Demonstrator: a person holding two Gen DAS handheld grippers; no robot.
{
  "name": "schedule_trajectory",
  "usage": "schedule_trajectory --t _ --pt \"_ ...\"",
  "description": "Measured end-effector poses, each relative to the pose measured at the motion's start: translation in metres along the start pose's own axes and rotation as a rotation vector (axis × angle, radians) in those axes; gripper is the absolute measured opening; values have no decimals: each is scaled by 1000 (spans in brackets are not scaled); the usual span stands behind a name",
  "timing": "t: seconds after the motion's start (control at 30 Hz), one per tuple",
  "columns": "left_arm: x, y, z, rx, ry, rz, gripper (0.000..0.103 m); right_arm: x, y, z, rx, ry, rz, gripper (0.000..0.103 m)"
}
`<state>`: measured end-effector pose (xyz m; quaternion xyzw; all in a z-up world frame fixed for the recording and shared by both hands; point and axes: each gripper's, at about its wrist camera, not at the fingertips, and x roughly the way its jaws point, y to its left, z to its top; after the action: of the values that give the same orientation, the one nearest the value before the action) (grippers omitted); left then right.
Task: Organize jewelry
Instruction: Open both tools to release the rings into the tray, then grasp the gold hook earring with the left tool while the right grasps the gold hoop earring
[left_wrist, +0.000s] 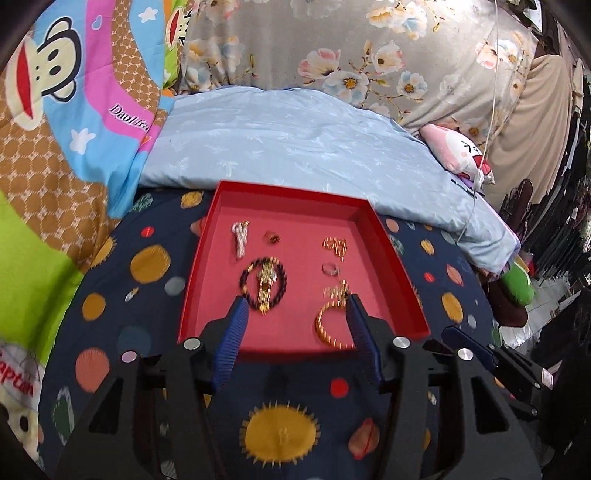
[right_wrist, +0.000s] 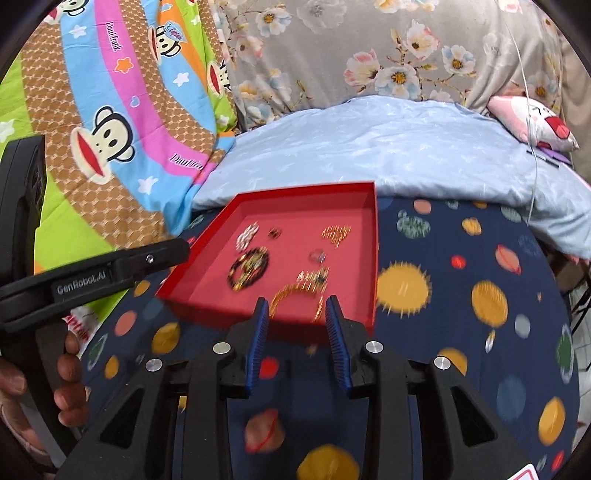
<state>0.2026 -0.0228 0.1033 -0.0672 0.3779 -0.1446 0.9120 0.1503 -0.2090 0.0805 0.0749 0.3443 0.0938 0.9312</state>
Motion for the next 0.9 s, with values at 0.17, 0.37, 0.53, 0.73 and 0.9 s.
schedule_trajectory --t 0.17,0.37,0.53,0.73,0.9 --pt "-18 7 -37 -5 26 13 53 -19 6 -31 22 34 9 32" --pt "-36 13 -69 -32 54 7 53 -38 10 -64 32 74 2 32" --pt "-53 16 -96 -31 67 14 53 -51 14 -91 9 99 -29 32" --pt "-67 22 -124 -28 84 23 54 -61 10 -122 12 134 -71 32" --pt "-75 33 -142 -49 85 52 59 -58 3 -131 29 158 -86 32"
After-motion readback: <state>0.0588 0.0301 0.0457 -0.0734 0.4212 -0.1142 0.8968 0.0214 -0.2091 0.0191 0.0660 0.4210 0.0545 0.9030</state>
